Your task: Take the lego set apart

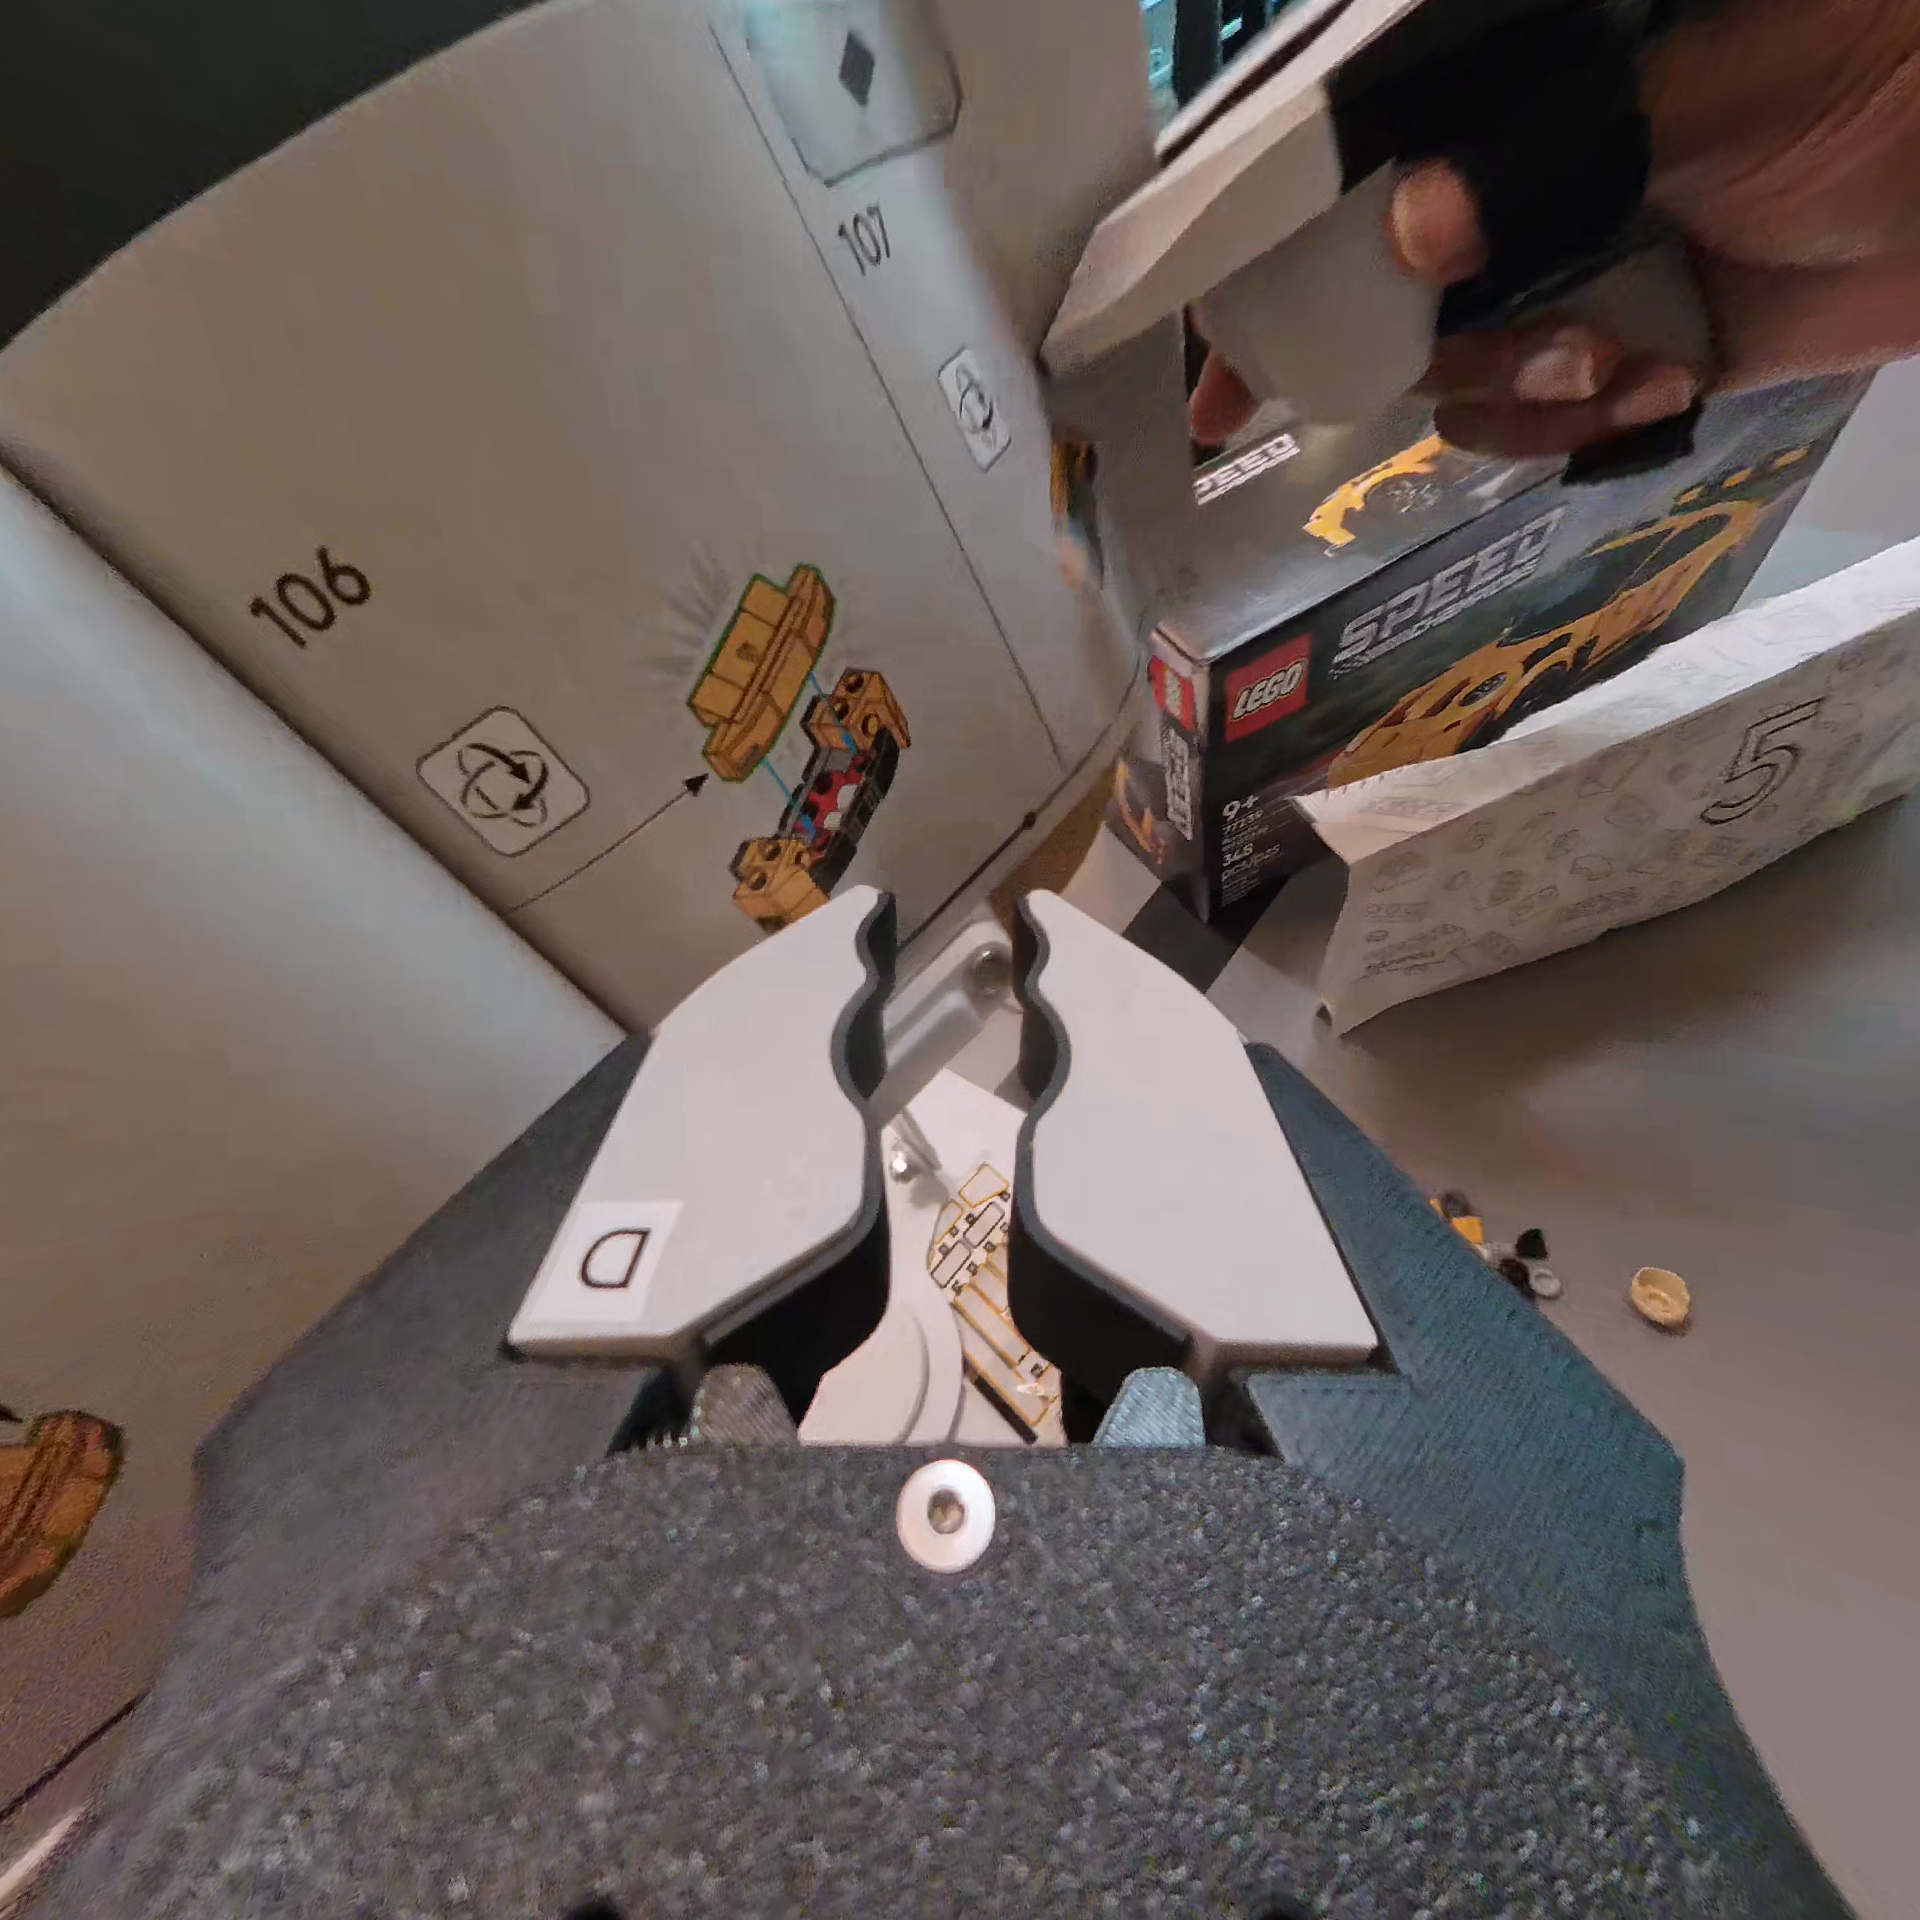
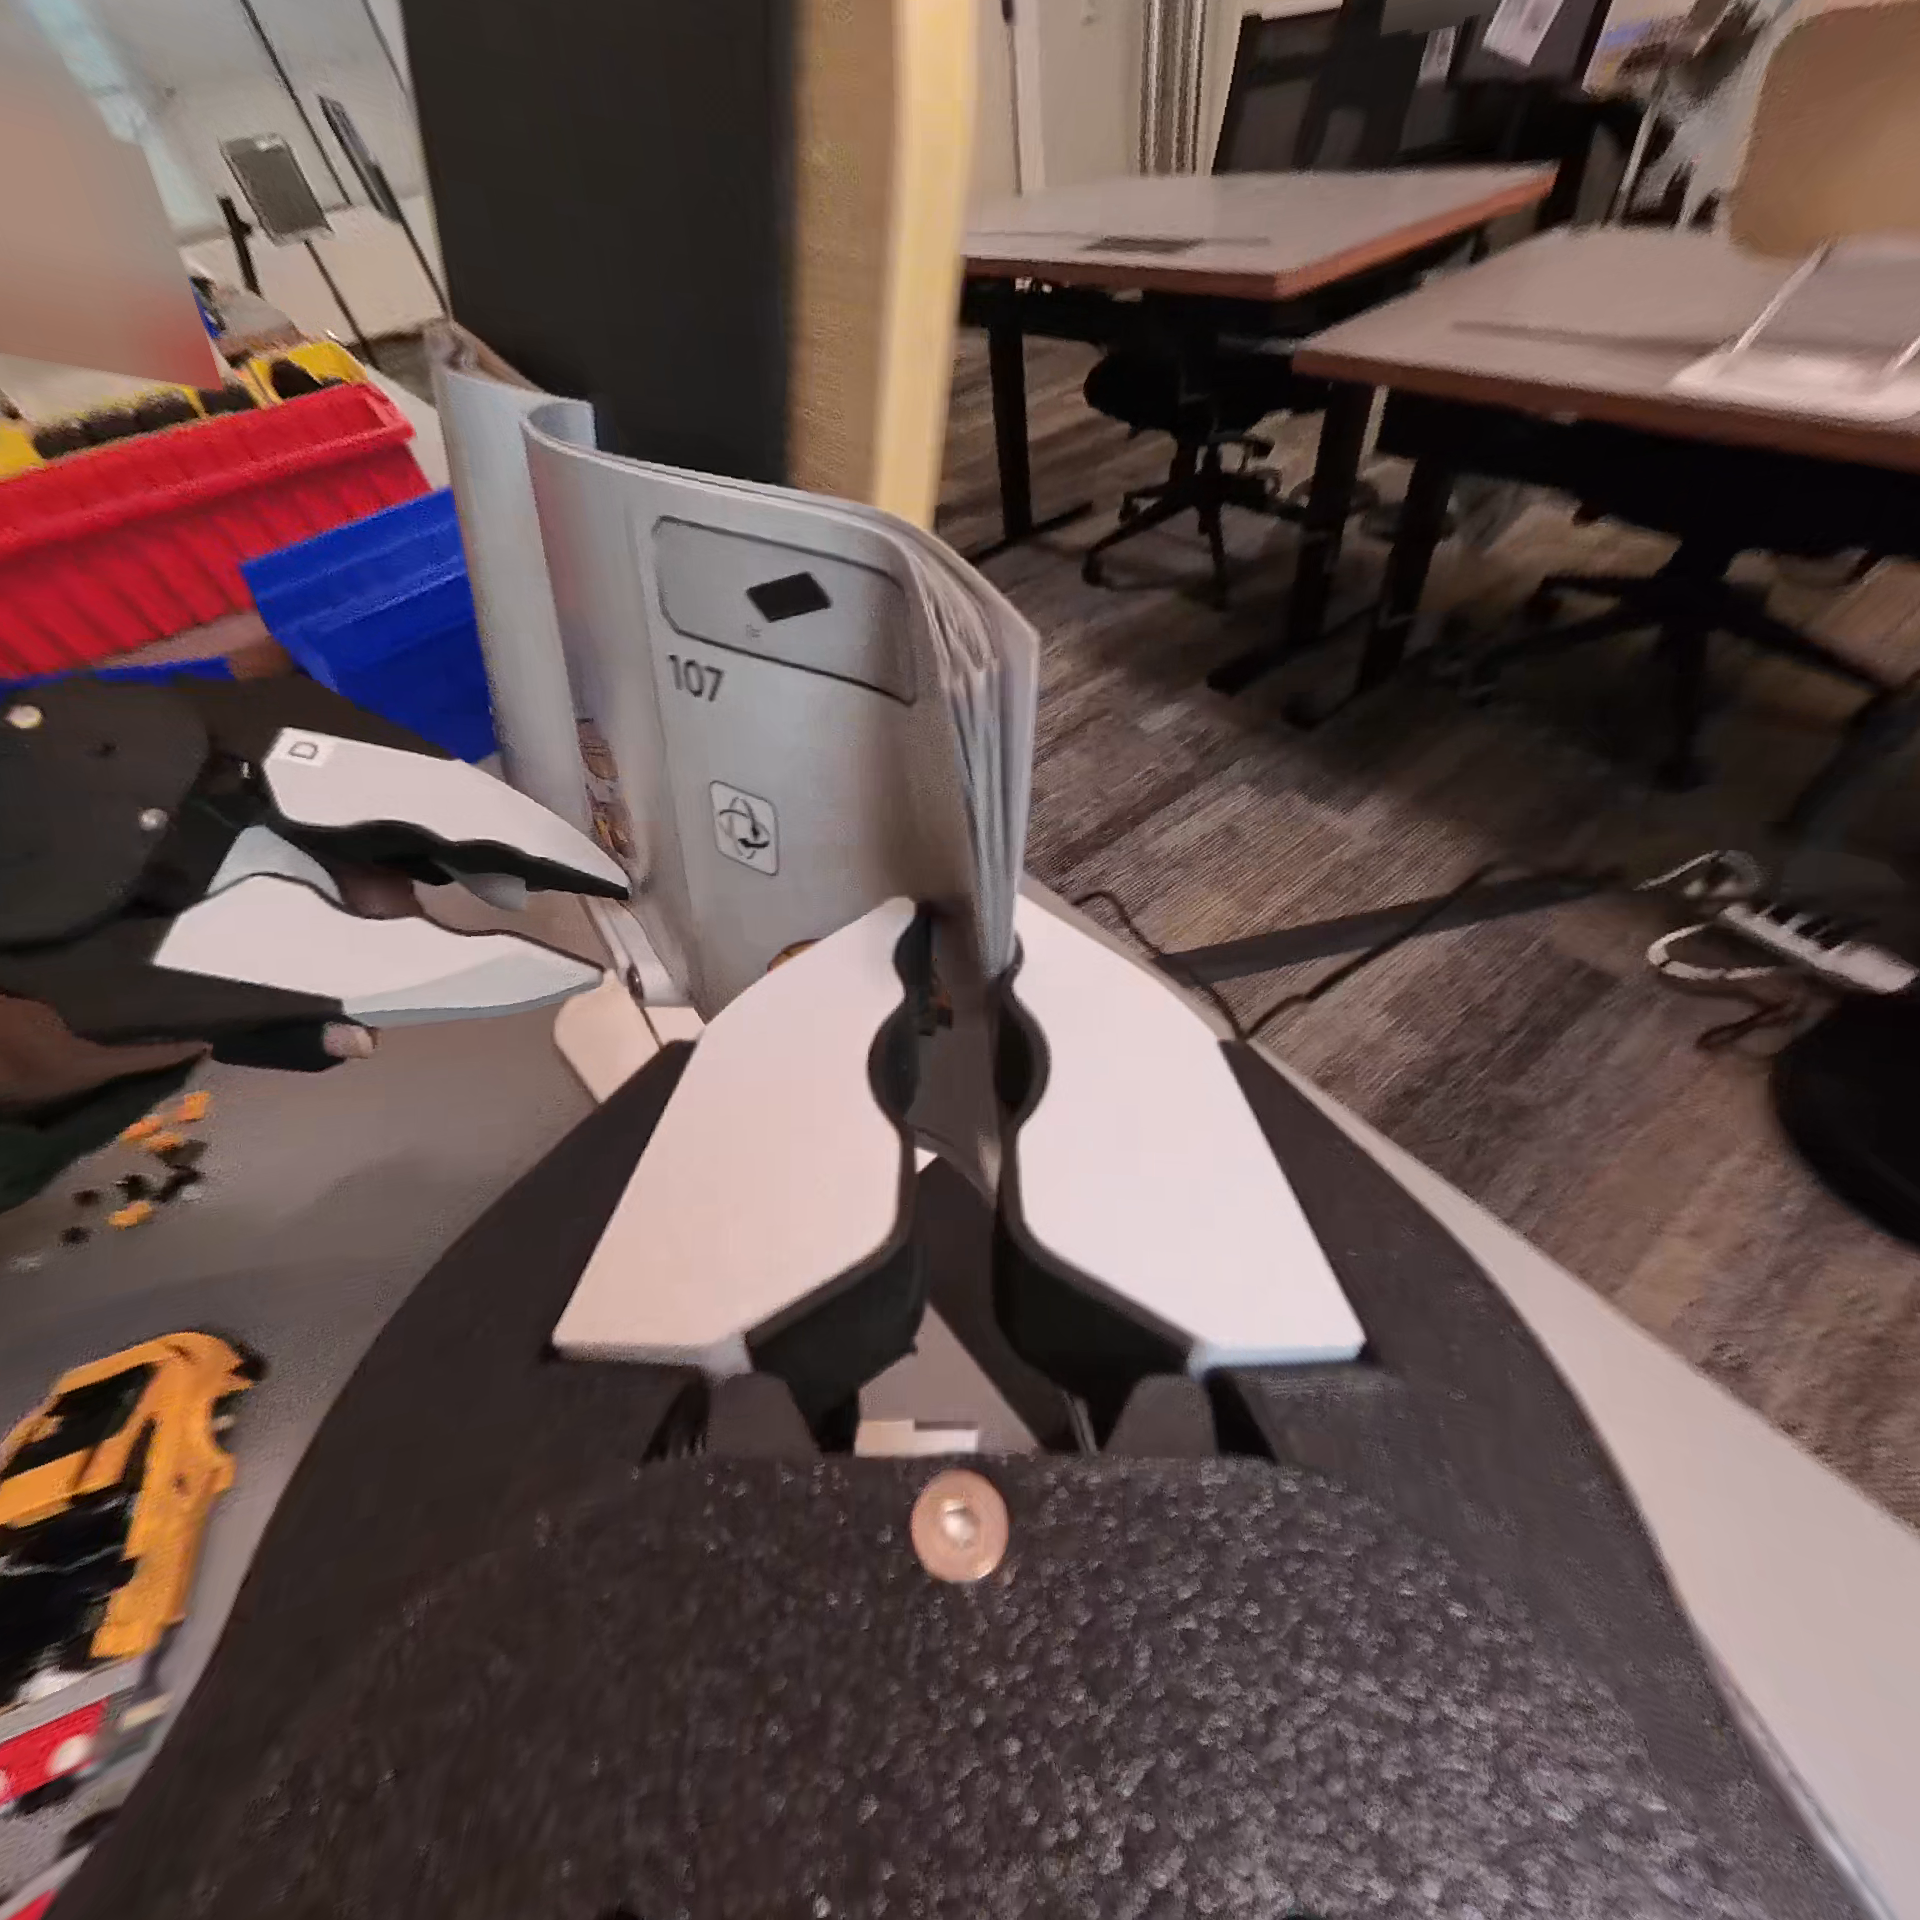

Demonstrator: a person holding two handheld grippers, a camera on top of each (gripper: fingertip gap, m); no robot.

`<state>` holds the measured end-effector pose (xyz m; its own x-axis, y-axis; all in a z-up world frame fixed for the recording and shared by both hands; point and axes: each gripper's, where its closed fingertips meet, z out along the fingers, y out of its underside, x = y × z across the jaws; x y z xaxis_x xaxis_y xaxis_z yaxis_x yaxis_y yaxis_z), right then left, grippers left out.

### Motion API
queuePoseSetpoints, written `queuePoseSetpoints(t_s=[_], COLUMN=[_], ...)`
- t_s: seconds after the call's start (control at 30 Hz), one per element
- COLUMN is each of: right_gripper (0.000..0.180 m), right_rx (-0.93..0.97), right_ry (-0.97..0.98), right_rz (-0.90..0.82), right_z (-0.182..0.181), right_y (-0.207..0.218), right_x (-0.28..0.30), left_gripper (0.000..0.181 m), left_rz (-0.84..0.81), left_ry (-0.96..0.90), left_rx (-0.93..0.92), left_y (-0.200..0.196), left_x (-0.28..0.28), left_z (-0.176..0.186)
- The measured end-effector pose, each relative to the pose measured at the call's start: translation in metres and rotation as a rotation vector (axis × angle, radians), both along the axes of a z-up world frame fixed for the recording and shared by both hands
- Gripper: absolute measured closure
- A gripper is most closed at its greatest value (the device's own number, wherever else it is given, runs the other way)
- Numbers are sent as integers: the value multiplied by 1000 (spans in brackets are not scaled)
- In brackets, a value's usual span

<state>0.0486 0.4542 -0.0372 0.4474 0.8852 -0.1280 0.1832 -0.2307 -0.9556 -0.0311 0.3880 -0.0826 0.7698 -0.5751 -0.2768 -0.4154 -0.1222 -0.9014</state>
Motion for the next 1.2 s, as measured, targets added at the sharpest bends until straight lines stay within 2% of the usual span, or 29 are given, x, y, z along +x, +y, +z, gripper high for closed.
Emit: queuePoseSetpoints(t_s=[0.2, 0.37, 0.53, 0.83, 0.93, 1.07, 1.2], right_gripper=[177, 178, 178, 179, 179, 178, 168], right_rx=[134, 143, 122, 162, 178, 174, 163], right_ry=[-32, -51, 5, 61, 74, 96, 112], right_rz=[-26, 7, 21, -24, -48, -66, -102], right_z=[20, 11, 4, 1, 2, 0, 1], right_y=[-14, -21, -23, -20, -19, -17, -16], right_x=[-25, -43, -40, -25, -20, -15, -12], left_gripper=[161, 164, 164, 171, 169, 173, 175], left_rz=[84, 85, 99, 123, 78, 102, 114], left_ry=[-21, -53, 18, 169, 192, 197, 203], left_rx=[-8, -55, 1, 69, 112, 138, 134], left_y=[7, 3, 0, 11, 10, 6, 7], left_x=[-30, -48, -56, -53, -50, -61, -63], left_z=[7, 11, 19, 14, 14, 10, 9])
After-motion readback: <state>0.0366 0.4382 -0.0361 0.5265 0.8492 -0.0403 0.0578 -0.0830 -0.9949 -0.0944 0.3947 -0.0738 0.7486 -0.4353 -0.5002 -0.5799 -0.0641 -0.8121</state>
